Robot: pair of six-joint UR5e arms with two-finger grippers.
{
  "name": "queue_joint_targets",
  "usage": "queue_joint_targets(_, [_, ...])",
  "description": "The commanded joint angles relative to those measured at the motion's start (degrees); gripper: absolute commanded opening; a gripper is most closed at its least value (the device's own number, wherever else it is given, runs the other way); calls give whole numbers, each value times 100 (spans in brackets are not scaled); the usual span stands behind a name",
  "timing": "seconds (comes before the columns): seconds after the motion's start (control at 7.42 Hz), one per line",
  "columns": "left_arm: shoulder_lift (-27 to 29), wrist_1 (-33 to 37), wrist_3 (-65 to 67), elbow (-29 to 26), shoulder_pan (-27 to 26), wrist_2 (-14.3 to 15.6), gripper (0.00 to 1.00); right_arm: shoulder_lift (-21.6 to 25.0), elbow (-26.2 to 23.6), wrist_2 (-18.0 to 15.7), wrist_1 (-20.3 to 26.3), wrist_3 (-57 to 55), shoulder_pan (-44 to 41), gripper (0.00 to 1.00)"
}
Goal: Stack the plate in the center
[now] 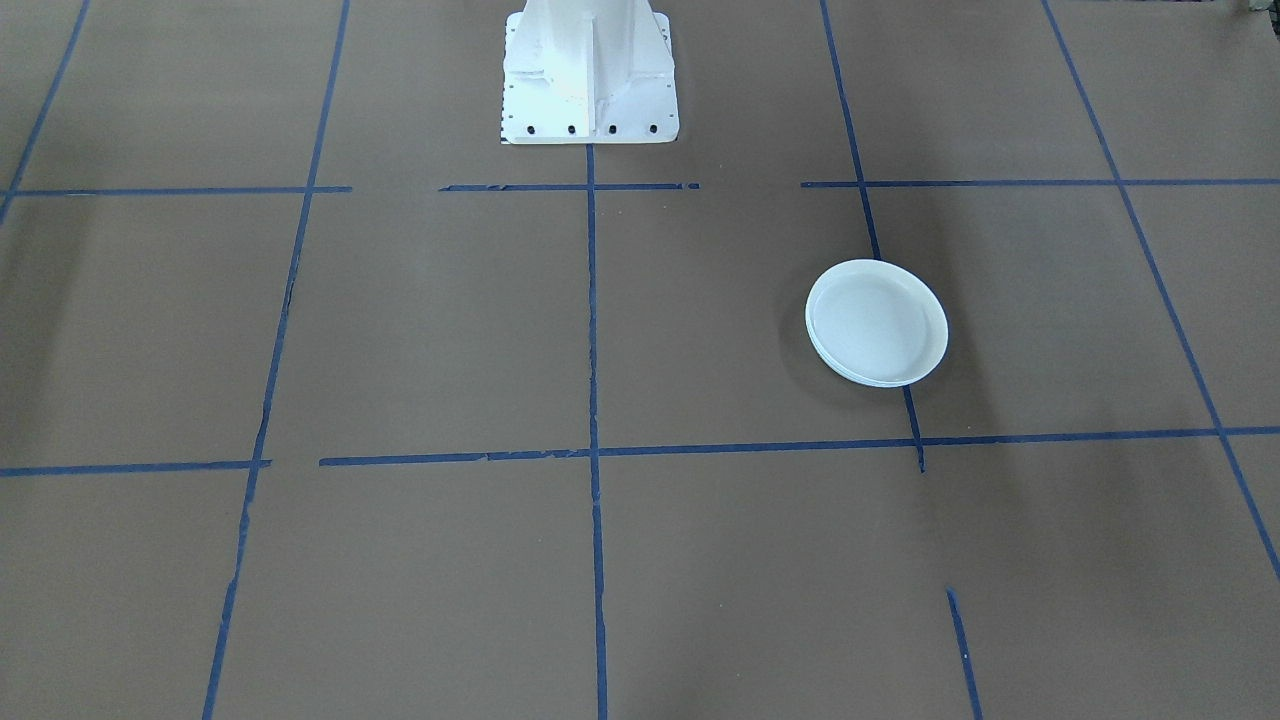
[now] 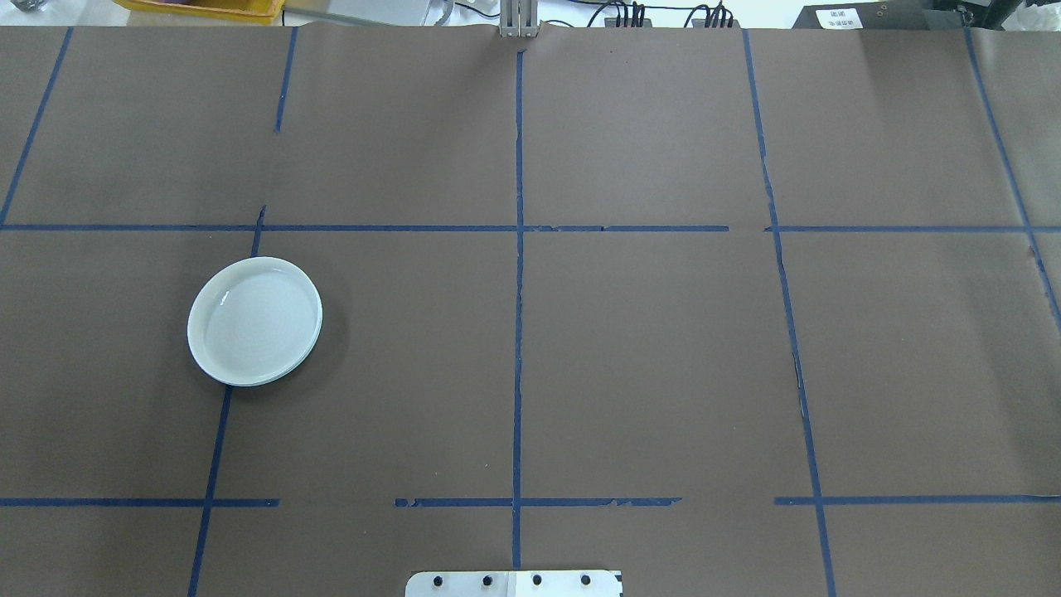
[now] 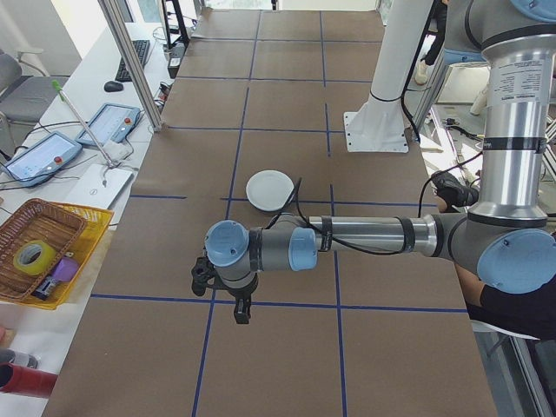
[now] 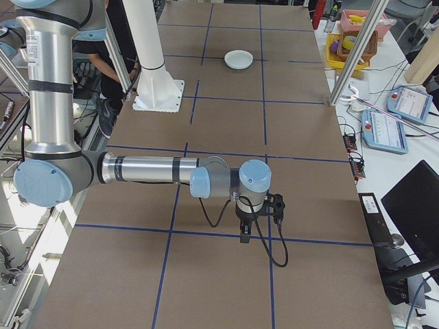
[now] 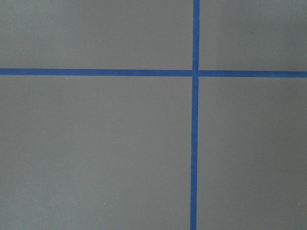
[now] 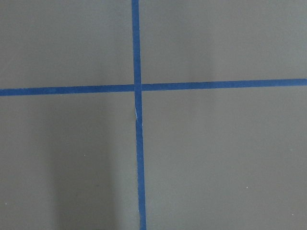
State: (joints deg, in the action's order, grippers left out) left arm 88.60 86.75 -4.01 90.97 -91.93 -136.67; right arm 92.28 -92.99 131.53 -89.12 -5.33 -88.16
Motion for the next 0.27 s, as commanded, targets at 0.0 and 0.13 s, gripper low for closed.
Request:
queue_joint_targets(0.0, [8, 0, -3, 0, 0, 0, 100, 0, 0, -5, 0, -3, 1, 100])
queue_joint_targets(0.13, [16, 0, -3, 8, 0, 0, 100, 0, 0, -5, 0, 6, 1, 100])
